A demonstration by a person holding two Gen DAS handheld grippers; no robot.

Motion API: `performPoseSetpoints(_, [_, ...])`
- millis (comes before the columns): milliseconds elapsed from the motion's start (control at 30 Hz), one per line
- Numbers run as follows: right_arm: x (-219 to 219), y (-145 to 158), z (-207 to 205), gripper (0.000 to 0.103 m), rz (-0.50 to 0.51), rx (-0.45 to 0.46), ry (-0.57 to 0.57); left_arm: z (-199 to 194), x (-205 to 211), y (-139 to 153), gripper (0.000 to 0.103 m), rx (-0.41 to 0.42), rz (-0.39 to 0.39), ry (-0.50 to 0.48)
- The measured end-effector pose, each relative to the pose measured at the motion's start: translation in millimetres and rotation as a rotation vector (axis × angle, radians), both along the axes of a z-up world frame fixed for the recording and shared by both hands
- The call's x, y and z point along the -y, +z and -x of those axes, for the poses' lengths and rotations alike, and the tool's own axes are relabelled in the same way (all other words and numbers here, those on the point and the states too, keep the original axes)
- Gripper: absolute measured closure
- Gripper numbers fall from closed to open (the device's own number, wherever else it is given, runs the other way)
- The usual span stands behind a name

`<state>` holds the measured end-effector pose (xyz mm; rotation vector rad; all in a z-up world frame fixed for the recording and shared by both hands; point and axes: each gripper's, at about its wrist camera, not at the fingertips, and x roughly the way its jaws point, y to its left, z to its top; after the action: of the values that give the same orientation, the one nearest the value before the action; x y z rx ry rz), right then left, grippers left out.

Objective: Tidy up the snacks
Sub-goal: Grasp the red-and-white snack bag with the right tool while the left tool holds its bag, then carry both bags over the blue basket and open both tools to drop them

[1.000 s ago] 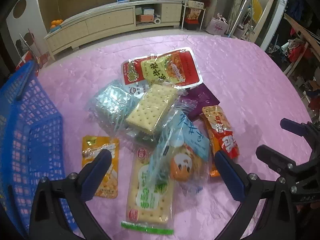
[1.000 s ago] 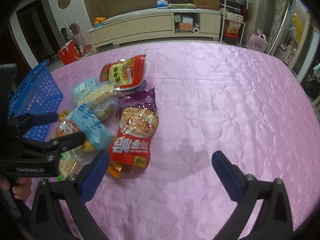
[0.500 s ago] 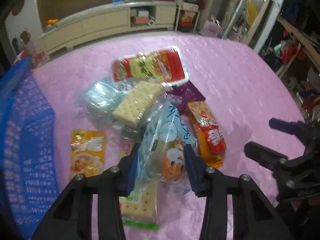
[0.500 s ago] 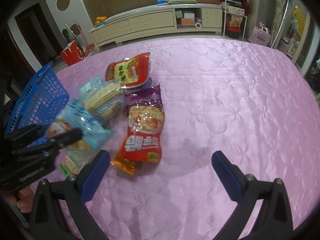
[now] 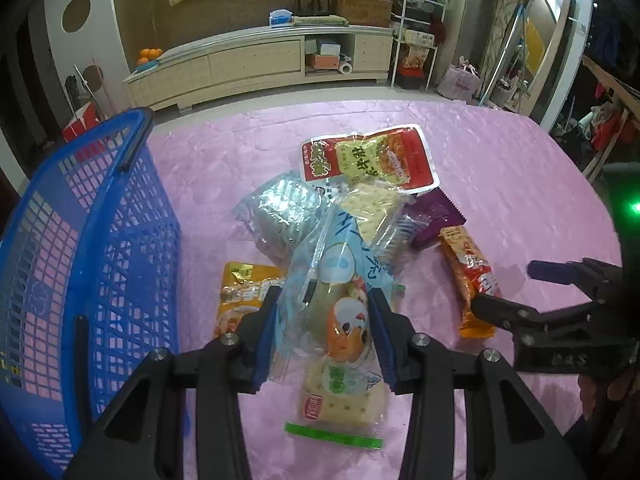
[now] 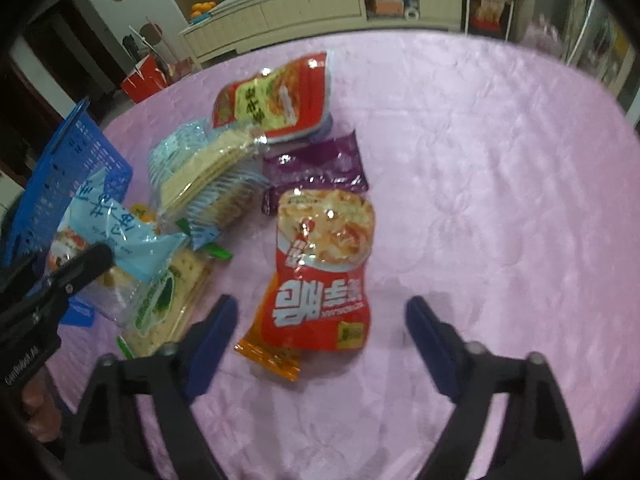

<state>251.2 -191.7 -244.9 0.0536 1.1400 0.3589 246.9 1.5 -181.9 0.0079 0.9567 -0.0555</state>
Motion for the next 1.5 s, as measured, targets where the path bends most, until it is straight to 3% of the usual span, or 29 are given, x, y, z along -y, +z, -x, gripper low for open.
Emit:
performPoseSetpoints(133, [1.3,-6.4,-5.6,0.04,-0.037,-0.027,0.017,-1.3,-1.6,-1.7,0.063,-0.003,0.008,-0.006])
performPoseSetpoints(200, [3.0,-7.7,-6.3,0.044,-0.062,-0.044,0.026,-2.2,0.3,-3.2,0.063,-0.004,0.005,-0.011])
performPoseSetpoints(700, [8.8,-3.5,-19.2,0.044,-0.166,-0.097,0.03,2.7,8.3,-4.6,0.063,-0.022,0.008,-0.043])
performPoseSetpoints(800, [-1.1,-0.6,-14.7,0.056,-0.138,-0.072,0.04,1.7,10.1,-4.8,0.063,-0.024,0.006,-0.045])
performPoseSetpoints(1000, [-0.4,18.6,1.4,0.066,-0.098,0.003,0.05,5.7,16.1,-1.2,0.063,-0.021,0.003,-0.054])
performPoseSetpoints(1200, [2.5,42.8,25.5,0.067,-0.076,0.051,0.079,18.4,20.3,13.2,0.063,-0.004,0.007,-0.062])
performPoseSetpoints(1500, [-13.0,87.6,66.7,0.067,-0.046,0.135,0.125,56.2,13.8,58.5,0.063,0.071,0.037,-0.063])
